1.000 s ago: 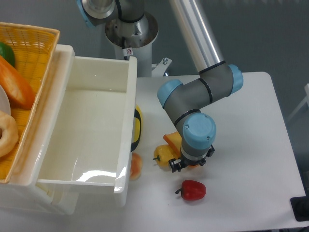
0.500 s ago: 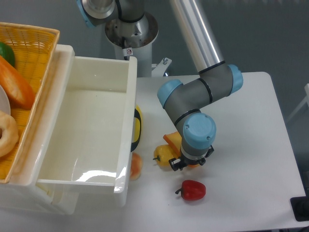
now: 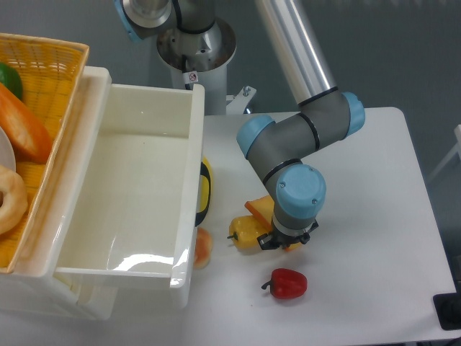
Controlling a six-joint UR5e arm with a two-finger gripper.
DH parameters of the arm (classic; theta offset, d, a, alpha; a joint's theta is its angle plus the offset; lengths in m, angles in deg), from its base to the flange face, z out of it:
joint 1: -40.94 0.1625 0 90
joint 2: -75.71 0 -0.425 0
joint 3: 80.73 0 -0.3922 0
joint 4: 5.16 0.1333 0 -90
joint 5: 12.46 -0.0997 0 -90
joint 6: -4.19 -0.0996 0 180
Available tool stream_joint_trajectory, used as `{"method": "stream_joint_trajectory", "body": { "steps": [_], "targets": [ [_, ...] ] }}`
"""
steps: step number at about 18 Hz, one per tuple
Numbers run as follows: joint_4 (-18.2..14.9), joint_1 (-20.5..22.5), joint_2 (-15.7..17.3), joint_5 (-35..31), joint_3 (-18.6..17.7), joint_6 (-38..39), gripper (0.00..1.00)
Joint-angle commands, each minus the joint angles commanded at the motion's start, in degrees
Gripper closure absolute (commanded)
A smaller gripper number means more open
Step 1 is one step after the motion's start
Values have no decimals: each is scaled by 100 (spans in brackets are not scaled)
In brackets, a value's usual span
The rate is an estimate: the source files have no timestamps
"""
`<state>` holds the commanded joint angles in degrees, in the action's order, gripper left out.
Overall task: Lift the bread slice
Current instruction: 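Lift the gripped bread slice up off the table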
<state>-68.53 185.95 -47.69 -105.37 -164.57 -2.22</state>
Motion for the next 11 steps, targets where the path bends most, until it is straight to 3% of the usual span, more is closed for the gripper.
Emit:
{"method": "stream_joint_trajectory", "body": {
  "steps": [6,11],
  "targets": [
    [0,307,465,422,44,-781,100],
    [-17,694,905,378,132,-2800,100]
  ]
}}
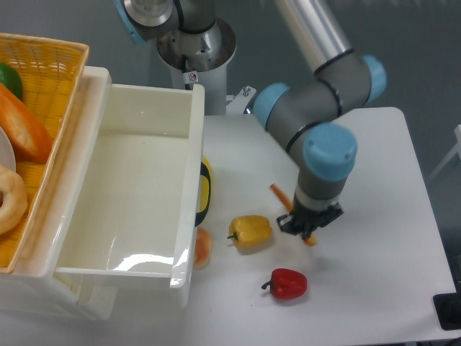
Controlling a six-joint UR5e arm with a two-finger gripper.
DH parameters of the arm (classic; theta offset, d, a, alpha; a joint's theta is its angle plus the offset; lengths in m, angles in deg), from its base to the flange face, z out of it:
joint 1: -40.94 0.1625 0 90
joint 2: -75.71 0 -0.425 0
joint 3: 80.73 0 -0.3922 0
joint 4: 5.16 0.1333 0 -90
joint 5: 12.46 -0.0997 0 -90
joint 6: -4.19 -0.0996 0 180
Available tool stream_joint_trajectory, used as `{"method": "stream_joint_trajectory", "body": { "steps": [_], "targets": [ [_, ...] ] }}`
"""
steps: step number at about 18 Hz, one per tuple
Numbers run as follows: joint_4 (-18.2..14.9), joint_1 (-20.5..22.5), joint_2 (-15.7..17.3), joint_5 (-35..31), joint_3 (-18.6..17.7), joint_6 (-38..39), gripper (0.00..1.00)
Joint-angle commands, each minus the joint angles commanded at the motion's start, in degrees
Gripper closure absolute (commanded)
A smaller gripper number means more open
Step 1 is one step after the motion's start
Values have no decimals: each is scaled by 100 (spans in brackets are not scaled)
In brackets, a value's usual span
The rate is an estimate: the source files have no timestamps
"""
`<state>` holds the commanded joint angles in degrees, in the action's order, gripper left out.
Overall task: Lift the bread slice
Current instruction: 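Lift the gripped bread slice up off the table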
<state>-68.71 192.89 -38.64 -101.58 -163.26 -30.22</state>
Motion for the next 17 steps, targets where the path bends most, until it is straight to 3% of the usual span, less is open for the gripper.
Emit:
{"method": "stream_joint_trajectory", "body": {
  "steps": [6,12,17],
  "targets": [
    [-263,598,457,-289,44,-2708,100],
    [-1458,809,572,-492,545,-3405,100],
    [-1792,1055,765,-440,528,-3580,100]
  ]
}}
